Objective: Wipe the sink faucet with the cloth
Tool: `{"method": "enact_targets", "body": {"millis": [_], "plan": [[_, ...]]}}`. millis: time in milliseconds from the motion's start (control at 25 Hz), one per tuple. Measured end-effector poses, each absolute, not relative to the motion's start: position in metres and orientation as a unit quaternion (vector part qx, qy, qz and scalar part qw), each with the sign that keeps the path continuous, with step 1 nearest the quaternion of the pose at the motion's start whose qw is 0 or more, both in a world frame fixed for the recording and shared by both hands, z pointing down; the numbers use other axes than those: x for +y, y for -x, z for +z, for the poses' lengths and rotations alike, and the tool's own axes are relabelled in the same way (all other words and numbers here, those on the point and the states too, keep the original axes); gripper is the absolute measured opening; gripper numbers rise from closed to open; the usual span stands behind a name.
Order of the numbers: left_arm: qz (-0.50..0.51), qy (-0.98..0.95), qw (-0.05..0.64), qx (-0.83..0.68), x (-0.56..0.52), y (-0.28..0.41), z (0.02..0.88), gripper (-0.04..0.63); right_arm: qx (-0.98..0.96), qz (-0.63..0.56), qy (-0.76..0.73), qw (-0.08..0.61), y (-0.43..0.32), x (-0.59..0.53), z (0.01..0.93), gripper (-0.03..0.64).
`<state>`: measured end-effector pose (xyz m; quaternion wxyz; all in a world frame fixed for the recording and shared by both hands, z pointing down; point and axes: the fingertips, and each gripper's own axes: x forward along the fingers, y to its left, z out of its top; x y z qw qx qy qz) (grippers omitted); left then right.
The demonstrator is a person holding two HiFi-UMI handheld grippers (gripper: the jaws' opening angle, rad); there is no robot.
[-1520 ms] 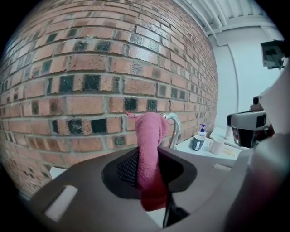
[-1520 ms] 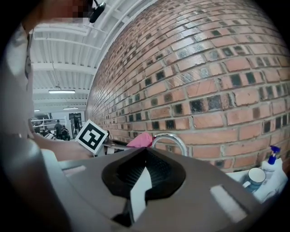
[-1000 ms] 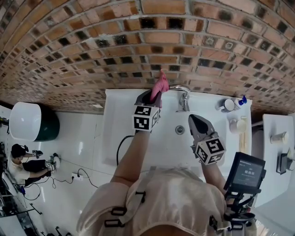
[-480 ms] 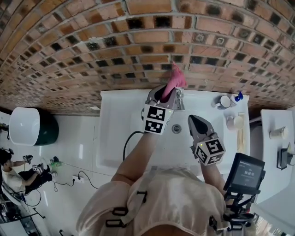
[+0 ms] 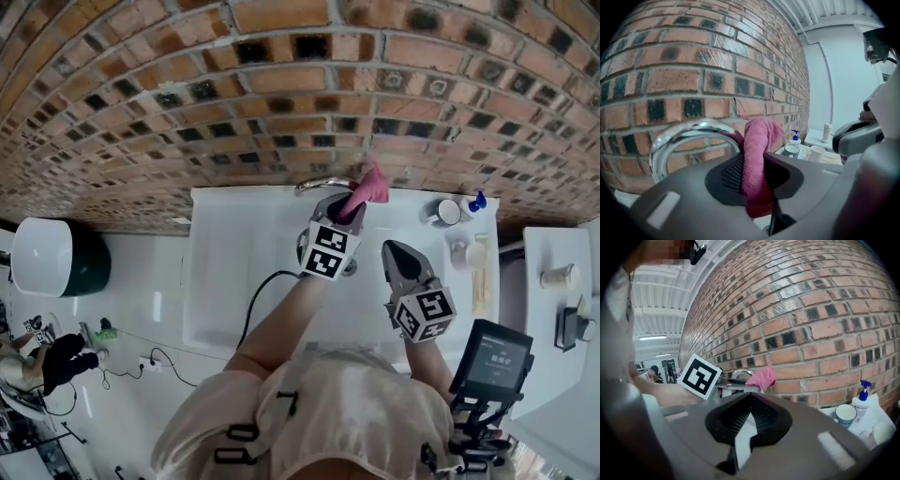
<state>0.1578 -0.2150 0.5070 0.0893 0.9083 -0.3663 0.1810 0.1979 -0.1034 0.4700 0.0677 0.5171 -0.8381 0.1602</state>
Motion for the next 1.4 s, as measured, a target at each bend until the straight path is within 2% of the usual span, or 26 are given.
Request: {"method": "enact_targets", "body": {"millis": [240,360,640,840,1000,1200,1400], "plan": [[0.224,-0.890,0.127,-0.376,-0.208,-0.147,0.552,0.094,-0.846,0.162,-0.503,0.071,-0.192,-0.104,0.473,-0.007],[0.218,-0.892,0.126,-0.374,-0.204,-0.147,0.548,0.094,-0.845,0.162,-0.504,0.071,-0.193,-0.105,0.474,-0.006],[0.101,-0.913,0.114,-0.378,-0.198,-0.141,0.459,0.094,-0.853,0.159,-0.491,0.071,-0.177,-0.104,0.468,-0.008],[0.055,-0.892,0.095,-0.439,-0.209,-0.095,0.425,0.094,-0.861,0.164,-0.475,0.075,-0.165,-0.099,0.471,-0.007],[0.060,-0.860,0.130,-0.490,-0.221,-0.044,0.447,0.094,-0.868,0.162,-0.462,0.079,-0.151,-0.099,0.468,-0.008],[0.078,-0.827,0.209,-0.515,-0.228,-0.006,0.506,0.094,-0.877,0.164,-0.444,0.087,-0.132,-0.094,0.473,-0.007],[0.078,-0.829,0.205,-0.515,-0.229,-0.008,0.500,0.094,-0.875,0.165,-0.447,0.089,-0.135,-0.097,0.471,-0.006]]}}
